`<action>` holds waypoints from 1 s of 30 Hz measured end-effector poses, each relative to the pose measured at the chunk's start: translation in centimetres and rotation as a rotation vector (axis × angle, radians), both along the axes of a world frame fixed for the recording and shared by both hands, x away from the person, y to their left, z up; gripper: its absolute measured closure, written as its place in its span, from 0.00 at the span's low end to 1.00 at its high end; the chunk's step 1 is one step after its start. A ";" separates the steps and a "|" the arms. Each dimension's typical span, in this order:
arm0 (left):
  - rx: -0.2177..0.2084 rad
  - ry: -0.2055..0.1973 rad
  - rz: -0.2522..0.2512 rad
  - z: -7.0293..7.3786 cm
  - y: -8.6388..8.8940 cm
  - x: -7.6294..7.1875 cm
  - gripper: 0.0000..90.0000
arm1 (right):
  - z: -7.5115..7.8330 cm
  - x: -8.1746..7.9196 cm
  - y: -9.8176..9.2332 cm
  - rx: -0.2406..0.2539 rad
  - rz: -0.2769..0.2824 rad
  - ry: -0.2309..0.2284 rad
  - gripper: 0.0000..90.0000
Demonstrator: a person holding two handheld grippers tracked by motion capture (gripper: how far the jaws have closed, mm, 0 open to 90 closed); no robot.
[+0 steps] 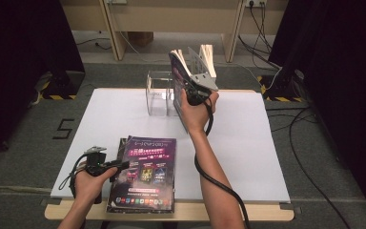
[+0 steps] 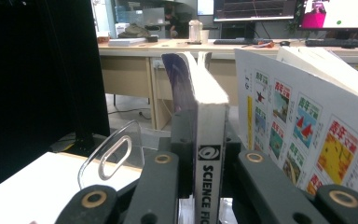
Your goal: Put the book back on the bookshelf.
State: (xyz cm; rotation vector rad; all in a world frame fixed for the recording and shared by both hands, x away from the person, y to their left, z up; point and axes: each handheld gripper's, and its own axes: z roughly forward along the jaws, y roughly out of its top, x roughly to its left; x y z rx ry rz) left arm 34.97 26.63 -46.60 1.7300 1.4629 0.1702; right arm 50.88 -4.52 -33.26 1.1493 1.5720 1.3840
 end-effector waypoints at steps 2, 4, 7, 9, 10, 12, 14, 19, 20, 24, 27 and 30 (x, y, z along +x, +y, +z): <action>-0.002 -0.003 -0.001 0.0 0.0 0.0 0.61 | -0.1 -0.4 0.1 -0.007 0.000 0.006 0.92; -0.003 -0.005 0.001 0.1 0.0 0.0 0.61 | -0.1 -0.7 0.0 -0.010 0.007 0.015 0.91; -0.003 -0.005 0.001 0.1 -0.1 -0.1 0.61 | -0.1 -1.2 -0.3 -0.014 0.015 0.036 0.91; -0.002 -0.005 -0.002 0.1 -0.1 -0.1 0.61 | -0.2 -1.3 -0.6 -0.016 0.015 0.041 0.90; -0.004 -0.005 -0.002 0.1 -0.2 -0.1 0.61 | -0.2 -1.4 -0.8 -0.007 0.019 0.048 0.90; -0.003 -0.003 -0.002 0.1 -0.2 -0.1 0.61 | -0.2 -1.6 -0.9 -0.007 0.024 0.055 0.89; -0.004 -0.002 -0.003 0.1 -0.2 -0.1 0.61 | -0.1 -1.6 -1.2 -0.008 0.033 0.058 0.87; -0.007 -0.005 0.002 0.2 -0.1 -0.1 0.61 | 0.2 -1.5 -1.3 -0.002 0.042 0.068 0.86; -0.008 -0.005 0.002 0.2 -0.1 -0.1 0.61 | 0.2 -1.5 -1.4 -0.005 0.042 0.067 0.86; -0.011 -0.008 0.000 0.3 -0.1 -0.2 0.61 | 0.3 -1.4 -1.3 0.006 0.049 0.082 0.85; -0.011 -0.011 0.000 0.3 0.0 -0.1 0.61 | 0.4 -1.3 -1.3 0.010 0.050 0.090 0.85; -0.007 -0.009 0.001 0.3 0.0 -0.2 0.61 | 0.5 -1.3 -1.3 0.003 0.049 0.084 0.84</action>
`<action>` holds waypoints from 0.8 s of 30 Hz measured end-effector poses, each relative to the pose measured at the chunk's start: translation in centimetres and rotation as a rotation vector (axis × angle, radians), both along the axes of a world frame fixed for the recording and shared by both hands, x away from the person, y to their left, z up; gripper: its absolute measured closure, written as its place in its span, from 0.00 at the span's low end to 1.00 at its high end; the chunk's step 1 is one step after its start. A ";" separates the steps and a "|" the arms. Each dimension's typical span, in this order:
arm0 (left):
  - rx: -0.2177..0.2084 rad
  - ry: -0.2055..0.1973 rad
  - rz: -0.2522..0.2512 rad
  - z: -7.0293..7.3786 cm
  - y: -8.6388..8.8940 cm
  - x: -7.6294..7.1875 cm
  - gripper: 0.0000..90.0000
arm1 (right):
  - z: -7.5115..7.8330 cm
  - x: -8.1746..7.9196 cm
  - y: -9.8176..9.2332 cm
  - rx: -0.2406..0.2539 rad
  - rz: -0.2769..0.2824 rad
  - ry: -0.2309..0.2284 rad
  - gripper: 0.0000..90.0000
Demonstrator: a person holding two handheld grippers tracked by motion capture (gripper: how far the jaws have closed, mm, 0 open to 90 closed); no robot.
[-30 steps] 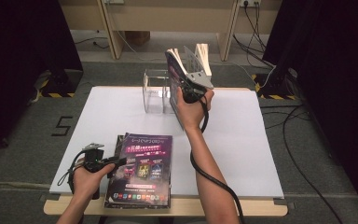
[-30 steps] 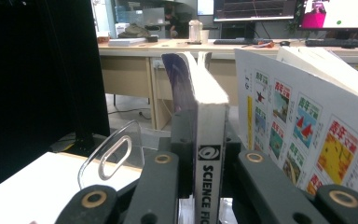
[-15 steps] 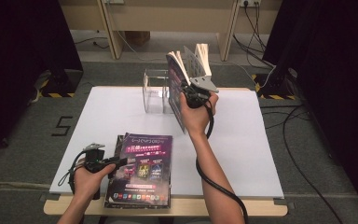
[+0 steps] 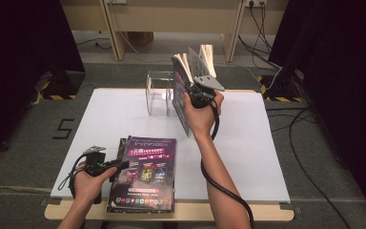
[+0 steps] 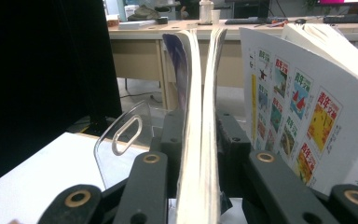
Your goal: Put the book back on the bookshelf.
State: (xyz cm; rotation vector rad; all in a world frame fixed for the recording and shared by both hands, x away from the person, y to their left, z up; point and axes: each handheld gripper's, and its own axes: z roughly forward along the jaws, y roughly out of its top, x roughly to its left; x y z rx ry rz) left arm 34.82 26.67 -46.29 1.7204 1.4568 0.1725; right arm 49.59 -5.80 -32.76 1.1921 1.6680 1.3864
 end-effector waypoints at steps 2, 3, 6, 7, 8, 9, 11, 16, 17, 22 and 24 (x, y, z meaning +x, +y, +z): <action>-0.001 0.001 0.000 0.0 0.0 0.0 0.61 | 0.1 0.0 0.0 -0.002 -0.003 0.003 0.84; -0.004 0.000 -0.001 0.0 -0.1 0.0 0.61 | 0.1 0.0 0.0 -0.002 -0.003 0.003 0.84; -0.002 0.002 -0.002 0.0 -0.1 0.0 0.61 | 0.0 0.0 -0.1 0.002 -0.007 0.012 0.83; -0.003 0.002 -0.001 -0.1 -0.1 0.0 0.61 | 0.0 0.0 0.0 0.005 -0.009 0.014 0.83; -0.002 0.003 -0.002 -0.1 -0.1 0.0 0.61 | 0.0 0.0 -0.1 -0.001 -0.008 0.012 0.83; -0.001 0.003 -0.004 -0.1 -0.1 0.0 0.61 | 0.0 0.1 -0.1 -0.001 -0.009 0.018 0.82; 0.001 0.003 -0.005 0.0 -0.2 0.0 0.61 | 0.0 0.1 -0.1 0.002 -0.011 0.027 0.82; -0.002 0.001 -0.006 0.0 -0.2 0.0 0.61 | 0.2 0.3 -0.1 -0.007 -0.013 0.041 0.83; 0.001 0.002 -0.005 0.0 -0.2 0.0 0.61 | 0.3 0.3 0.0 -0.007 -0.015 0.044 0.83; -0.003 -0.001 -0.003 0.0 -0.1 0.0 0.61 | 0.3 0.4 0.2 -0.009 -0.018 0.050 0.87; -0.005 -0.002 -0.004 0.0 -0.1 0.0 0.61 | 0.3 0.4 0.3 -0.012 -0.025 0.055 0.89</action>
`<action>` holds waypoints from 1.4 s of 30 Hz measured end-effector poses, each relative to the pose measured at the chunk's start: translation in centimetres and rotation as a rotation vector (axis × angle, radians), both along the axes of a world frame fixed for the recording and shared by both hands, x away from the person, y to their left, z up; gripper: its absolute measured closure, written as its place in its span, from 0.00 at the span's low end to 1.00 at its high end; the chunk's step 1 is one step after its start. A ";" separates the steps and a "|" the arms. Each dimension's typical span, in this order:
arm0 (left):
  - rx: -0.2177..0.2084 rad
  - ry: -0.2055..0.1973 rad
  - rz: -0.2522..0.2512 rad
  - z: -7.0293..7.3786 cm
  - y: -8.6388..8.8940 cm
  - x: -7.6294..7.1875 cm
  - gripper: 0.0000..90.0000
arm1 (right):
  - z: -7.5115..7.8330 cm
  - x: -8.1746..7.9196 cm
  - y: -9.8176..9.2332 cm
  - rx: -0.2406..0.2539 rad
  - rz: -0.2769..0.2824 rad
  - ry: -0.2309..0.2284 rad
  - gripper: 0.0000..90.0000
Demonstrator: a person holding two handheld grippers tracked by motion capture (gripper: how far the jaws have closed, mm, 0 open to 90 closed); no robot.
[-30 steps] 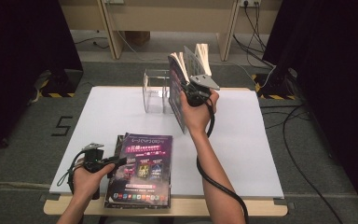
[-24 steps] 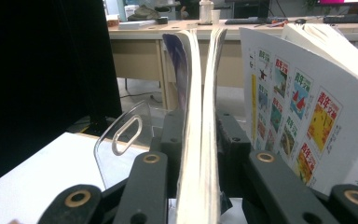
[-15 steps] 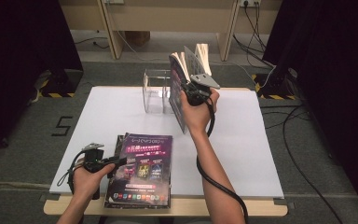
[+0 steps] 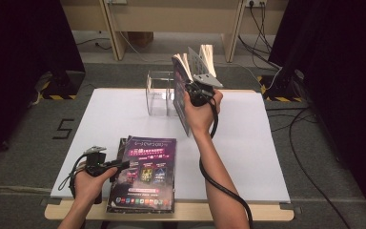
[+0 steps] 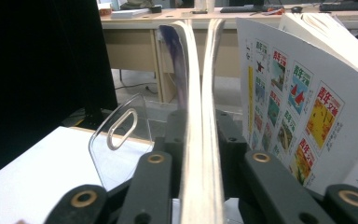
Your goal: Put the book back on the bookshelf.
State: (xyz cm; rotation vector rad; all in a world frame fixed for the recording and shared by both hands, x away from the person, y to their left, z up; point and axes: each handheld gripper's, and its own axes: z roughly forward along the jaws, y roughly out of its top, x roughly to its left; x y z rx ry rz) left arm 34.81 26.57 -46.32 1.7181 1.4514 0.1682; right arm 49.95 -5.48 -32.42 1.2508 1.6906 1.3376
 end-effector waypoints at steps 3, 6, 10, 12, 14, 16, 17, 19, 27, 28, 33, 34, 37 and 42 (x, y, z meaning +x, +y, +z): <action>-0.001 0.002 -0.002 0.0 0.0 0.0 0.61 | 0.0 0.0 0.1 -0.018 -0.008 -0.002 0.91; 0.003 0.003 -0.002 0.0 -0.1 0.0 0.61 | 0.2 0.1 0.2 -0.020 -0.009 0.011 0.91; 0.003 0.003 -0.002 0.0 -0.1 0.0 0.61 | 0.3 0.1 0.2 -0.032 -0.013 0.012 0.92; 0.003 0.004 -0.001 -0.1 -0.1 0.0 0.61 | 0.2 0.1 0.2 -0.033 -0.023 0.012 0.92; 0.003 0.005 -0.001 -0.1 -0.1 0.0 0.61 | 0.2 0.0 0.2 -0.026 -0.028 0.009 0.92; 0.003 0.004 -0.002 -0.1 0.0 0.0 0.61 | 0.1 0.1 0.2 -0.020 -0.027 -0.002 0.92; 0.003 0.004 -0.001 -0.1 0.0 0.0 0.61 | 0.1 0.1 0.2 -0.019 -0.028 -0.005 0.92; 0.003 0.005 0.000 -0.1 0.0 0.1 0.61 | 0.1 0.1 0.1 -0.021 -0.028 -0.006 0.92; -0.001 0.003 0.003 -0.2 0.0 0.1 0.61 | 0.2 0.3 0.4 -0.019 -0.023 -0.009 0.92; -0.001 0.004 0.003 -0.2 0.0 0.1 0.61 | 0.2 0.4 0.5 -0.016 -0.023 -0.009 0.92; -0.002 0.004 0.003 -0.2 0.1 0.1 0.61 | 0.3 0.7 0.6 -0.017 -0.027 -0.019 0.92; 0.000 0.007 0.003 -0.2 0.1 0.1 0.61 | 0.3 0.7 0.6 -0.014 -0.029 -0.017 0.92; -0.001 0.008 0.002 -0.3 0.2 0.1 0.61 | 0.4 0.8 0.8 -0.019 -0.034 -0.032 0.92; -0.004 0.006 0.003 -0.3 0.3 0.1 0.61 | 0.5 1.1 1.0 -0.016 -0.040 -0.037 0.92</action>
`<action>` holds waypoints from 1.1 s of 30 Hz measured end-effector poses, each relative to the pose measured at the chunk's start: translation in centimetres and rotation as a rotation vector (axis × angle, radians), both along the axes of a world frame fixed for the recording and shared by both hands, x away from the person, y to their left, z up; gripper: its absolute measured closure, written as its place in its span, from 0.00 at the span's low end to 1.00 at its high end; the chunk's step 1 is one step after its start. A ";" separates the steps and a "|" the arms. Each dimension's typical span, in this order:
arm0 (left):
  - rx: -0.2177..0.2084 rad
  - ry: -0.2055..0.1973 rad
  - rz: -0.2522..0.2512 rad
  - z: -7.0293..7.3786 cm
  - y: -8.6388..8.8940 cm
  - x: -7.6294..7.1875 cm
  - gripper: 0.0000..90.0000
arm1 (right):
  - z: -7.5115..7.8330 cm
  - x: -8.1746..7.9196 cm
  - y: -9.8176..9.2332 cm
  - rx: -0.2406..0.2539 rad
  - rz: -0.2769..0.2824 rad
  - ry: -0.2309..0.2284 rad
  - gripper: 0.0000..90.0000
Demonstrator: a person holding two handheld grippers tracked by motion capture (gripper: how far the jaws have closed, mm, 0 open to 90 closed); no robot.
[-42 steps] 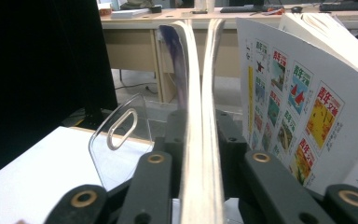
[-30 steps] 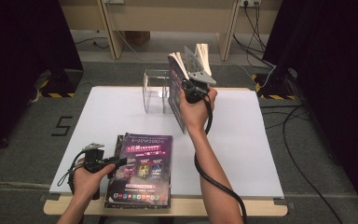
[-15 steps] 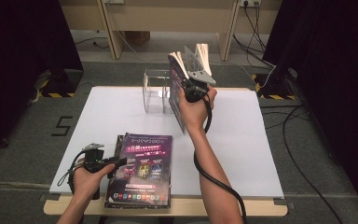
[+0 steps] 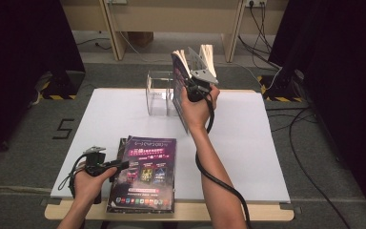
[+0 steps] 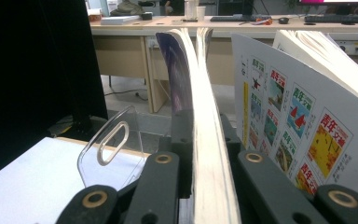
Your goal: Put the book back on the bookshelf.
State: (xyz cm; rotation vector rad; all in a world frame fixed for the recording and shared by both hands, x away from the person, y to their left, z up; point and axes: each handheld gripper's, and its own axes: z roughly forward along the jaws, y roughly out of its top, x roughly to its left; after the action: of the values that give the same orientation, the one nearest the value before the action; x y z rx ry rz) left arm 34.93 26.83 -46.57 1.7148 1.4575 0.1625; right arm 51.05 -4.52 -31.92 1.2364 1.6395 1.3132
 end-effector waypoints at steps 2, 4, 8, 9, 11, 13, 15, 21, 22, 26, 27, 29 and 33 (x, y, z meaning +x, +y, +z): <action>-0.001 0.000 0.002 0.0 0.0 0.0 0.61 | 0.0 0.1 0.0 0.000 -0.002 -0.004 0.92; -0.001 0.001 0.001 0.0 0.0 0.0 0.61 | 0.0 0.1 0.0 -0.003 -0.006 -0.007 0.92; 0.003 0.003 -0.002 0.0 -0.1 0.0 0.61 | 0.0 0.4 0.1 -0.008 -0.014 -0.009 0.92; 0.003 0.004 -0.002 0.0 -0.1 0.0 0.61 | 0.0 0.4 0.1 -0.003 -0.015 -0.005 0.92; 0.004 0.005 0.000 -0.1 -0.1 0.0 0.61 | 0.0 0.6 0.1 -0.008 -0.014 -0.011 0.92; 0.004 0.006 0.000 -0.1 -0.1 0.0 0.61 | -0.1 0.6 0.2 0.000 -0.017 -0.008 0.92; 0.006 0.007 0.000 -0.1 0.0 0.0 0.61 | -0.1 0.7 0.1 -0.002 -0.019 -0.009 0.92; 0.006 0.007 -0.001 -0.1 0.0 0.0 0.61 | -0.1 0.8 0.2 -0.001 -0.025 -0.013 0.92; 0.007 0.007 -0.001 -0.1 -0.1 0.0 0.61 | 0.0 0.8 0.2 -0.002 -0.024 -0.016 0.92; 0.005 0.006 0.000 -0.1 0.0 0.0 0.61 | 0.0 0.9 0.2 0.002 -0.028 -0.018 0.92; 0.005 0.006 0.001 -0.1 0.0 0.0 0.61 | 0.0 1.0 0.2 0.003 -0.027 -0.023 0.92; 0.006 0.007 0.001 -0.1 0.0 0.0 0.61 | 0.0 1.1 0.3 0.004 -0.030 -0.021 0.92; 0.006 0.008 0.002 -0.1 0.0 0.0 0.61 | 0.0 1.3 0.3 0.008 -0.034 -0.025 0.92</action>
State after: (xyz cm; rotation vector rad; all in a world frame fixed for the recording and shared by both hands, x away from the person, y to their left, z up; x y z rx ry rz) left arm 34.96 26.82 -46.71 1.7206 1.4655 0.1609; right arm 52.35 -4.24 -31.92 1.2420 1.5903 1.3101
